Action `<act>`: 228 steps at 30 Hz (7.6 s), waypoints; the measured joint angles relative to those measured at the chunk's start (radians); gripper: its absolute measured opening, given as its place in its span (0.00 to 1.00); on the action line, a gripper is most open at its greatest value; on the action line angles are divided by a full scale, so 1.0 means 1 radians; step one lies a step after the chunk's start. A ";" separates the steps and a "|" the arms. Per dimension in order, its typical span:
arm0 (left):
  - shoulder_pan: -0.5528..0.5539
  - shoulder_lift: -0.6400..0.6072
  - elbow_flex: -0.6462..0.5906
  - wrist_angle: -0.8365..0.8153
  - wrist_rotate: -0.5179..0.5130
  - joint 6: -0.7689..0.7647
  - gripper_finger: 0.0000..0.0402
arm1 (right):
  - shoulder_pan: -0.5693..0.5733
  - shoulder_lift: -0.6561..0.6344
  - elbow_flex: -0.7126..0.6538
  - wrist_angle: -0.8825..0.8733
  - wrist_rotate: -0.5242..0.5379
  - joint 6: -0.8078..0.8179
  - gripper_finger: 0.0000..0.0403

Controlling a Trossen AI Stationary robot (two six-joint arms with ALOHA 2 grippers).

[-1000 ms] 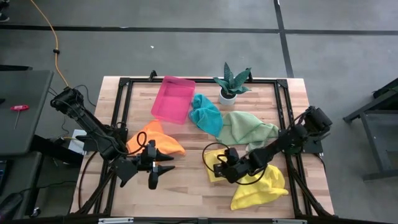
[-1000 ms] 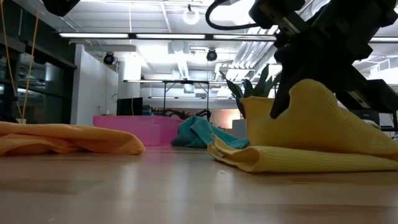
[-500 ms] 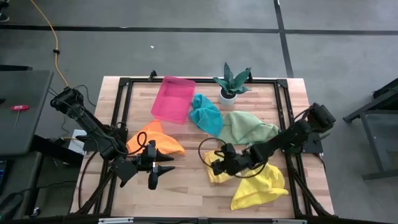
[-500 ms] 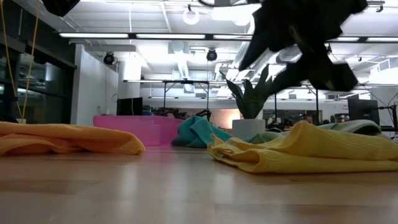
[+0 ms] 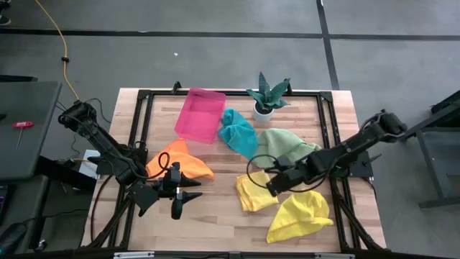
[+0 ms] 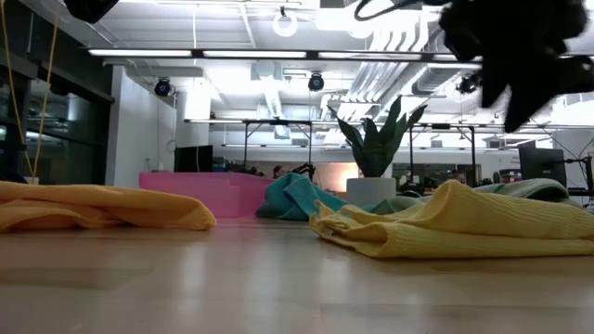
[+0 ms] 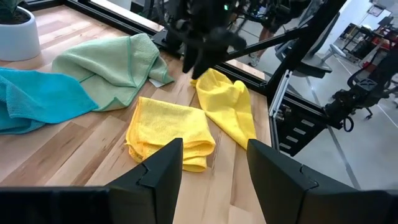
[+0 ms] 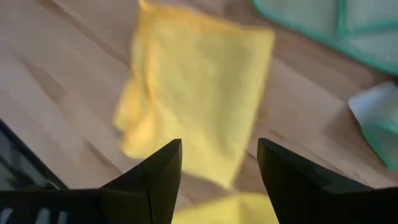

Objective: Fold microfiber towels
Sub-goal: Put the left folded yellow microfiber cloth into the red bin

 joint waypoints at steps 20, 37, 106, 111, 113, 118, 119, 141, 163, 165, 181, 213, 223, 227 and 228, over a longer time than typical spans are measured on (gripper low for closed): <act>0.002 0.000 0.000 0.028 0.000 0.000 0.42 | -0.075 0.288 -0.001 0.117 -0.110 -0.069 0.50; 0.002 0.000 0.000 0.024 0.008 0.048 0.42 | -0.077 0.321 -0.001 0.170 -0.088 0.017 0.35; 0.662 0.332 0.382 -0.062 1.202 0.470 0.77 | -0.041 0.327 0.639 -0.019 -0.013 -1.146 0.00; 0.658 0.330 0.382 -0.078 1.257 0.470 0.77 | -0.041 0.327 0.639 -0.019 -0.017 -1.154 0.00; 0.658 0.330 0.382 -0.091 1.284 0.470 0.77 | -0.041 0.327 0.639 -0.020 -0.017 -1.156 0.00; 0.654 0.330 0.382 -0.141 1.296 0.469 0.77 | -0.045 0.327 0.639 0.001 -0.017 -1.170 0.00; 0.654 0.330 0.382 -0.146 1.291 0.473 0.77 | -0.045 0.327 0.639 0.010 -0.017 -1.173 0.00; 0.665 0.330 0.382 -0.096 1.346 0.444 0.75 | -0.051 0.325 0.777 -0.160 0.129 -1.168 0.00; 0.710 0.301 0.381 -0.189 1.268 0.455 0.01 | -0.050 0.325 0.779 -0.175 0.149 -1.097 0.03; 0.722 0.279 0.382 -0.221 1.244 0.456 0.01 | -0.051 0.325 0.796 -0.202 0.151 -1.065 0.08; 1.005 -0.084 0.382 -0.721 1.018 0.542 0.00 | -0.046 0.324 0.850 -0.696 0.319 -0.848 0.52; 1.556 0.435 0.614 -0.833 1.137 0.582 0.00 | -0.097 -0.422 -0.311 0.135 0.218 -0.403 0.52; 1.586 0.583 0.617 -0.818 1.242 0.621 0.00 | -0.098 -0.421 -0.311 0.163 0.265 -0.328 0.52; 1.606 0.633 0.616 -0.782 1.192 0.640 0.00 | -0.098 -0.421 -0.311 0.205 0.320 -0.250 0.52; 1.611 0.640 0.616 -0.775 1.173 0.647 0.00 | -0.098 -0.421 -0.311 0.219 0.339 -0.232 0.52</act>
